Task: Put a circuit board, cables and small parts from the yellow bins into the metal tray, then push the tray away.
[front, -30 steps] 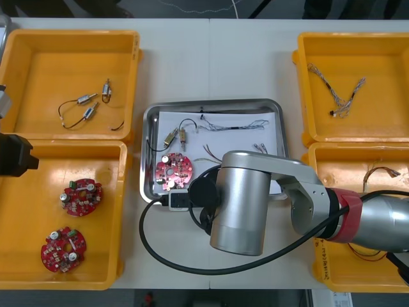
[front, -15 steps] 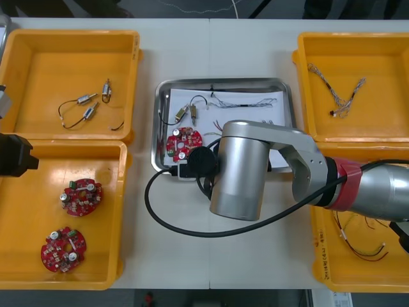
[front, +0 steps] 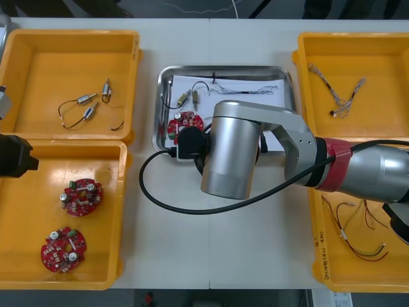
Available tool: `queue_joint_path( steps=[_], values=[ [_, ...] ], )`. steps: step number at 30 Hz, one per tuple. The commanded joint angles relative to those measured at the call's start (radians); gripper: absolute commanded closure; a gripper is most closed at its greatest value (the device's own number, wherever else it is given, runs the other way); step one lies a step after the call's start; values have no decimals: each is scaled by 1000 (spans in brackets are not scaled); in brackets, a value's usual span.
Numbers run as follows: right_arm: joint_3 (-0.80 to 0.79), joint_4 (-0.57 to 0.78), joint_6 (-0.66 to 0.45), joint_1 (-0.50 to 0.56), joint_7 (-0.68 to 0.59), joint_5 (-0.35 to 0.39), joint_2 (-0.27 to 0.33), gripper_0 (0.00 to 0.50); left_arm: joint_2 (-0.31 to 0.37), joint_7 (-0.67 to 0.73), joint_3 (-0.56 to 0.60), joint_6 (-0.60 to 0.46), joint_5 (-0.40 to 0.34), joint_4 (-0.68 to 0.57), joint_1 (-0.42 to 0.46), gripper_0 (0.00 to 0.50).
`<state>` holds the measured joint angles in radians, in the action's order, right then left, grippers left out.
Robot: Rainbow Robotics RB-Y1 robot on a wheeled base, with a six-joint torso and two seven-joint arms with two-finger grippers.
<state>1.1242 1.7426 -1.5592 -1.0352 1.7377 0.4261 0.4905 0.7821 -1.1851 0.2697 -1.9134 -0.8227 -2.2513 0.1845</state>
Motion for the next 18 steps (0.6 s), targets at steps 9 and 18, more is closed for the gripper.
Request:
queue_joint_path(
  steps=[9, 18],
  values=[
    [32, -80, 34, -115, 22, 7, -81, 500, 45, -70, 29, -7, 10, -4, -17, 0],
    [40, -141, 82, -158, 29, 3, -78, 500, 45, -70, 29, -7, 10, -4, -17, 0]
  ],
)
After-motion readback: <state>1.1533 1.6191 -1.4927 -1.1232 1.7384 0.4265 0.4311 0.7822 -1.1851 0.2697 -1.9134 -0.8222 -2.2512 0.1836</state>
